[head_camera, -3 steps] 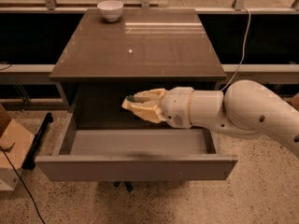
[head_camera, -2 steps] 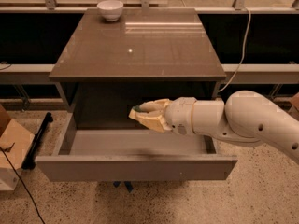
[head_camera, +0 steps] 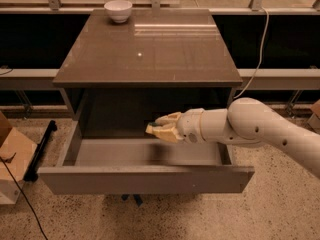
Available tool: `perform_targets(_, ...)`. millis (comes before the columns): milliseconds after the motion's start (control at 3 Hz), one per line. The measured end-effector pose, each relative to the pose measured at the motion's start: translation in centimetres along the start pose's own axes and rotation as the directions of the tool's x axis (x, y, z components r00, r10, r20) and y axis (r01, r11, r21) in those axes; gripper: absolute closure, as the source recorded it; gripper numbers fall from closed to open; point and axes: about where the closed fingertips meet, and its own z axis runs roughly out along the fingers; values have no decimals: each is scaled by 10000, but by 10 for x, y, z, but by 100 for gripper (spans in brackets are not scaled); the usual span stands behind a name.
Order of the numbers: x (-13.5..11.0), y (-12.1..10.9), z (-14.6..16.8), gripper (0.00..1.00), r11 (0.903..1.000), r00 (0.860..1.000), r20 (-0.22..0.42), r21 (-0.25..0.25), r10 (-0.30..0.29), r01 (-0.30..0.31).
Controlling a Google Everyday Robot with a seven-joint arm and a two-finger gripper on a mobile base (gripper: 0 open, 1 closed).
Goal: Place sponge into top drawer
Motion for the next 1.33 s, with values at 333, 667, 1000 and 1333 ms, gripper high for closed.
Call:
perform_targets(333,28,-25,36,73,9994,9983,-481,29,343,-342)
perform_targets(667,39,-35,53,50,9984,9958,-709,56,572,-569)
perform_targets(1000,42,-35,58,27,9979,9923,-1056,-30,644,-651)
perform_targets(1333,37,-19,37,0,9980,9867,-1498,147,635,-620)
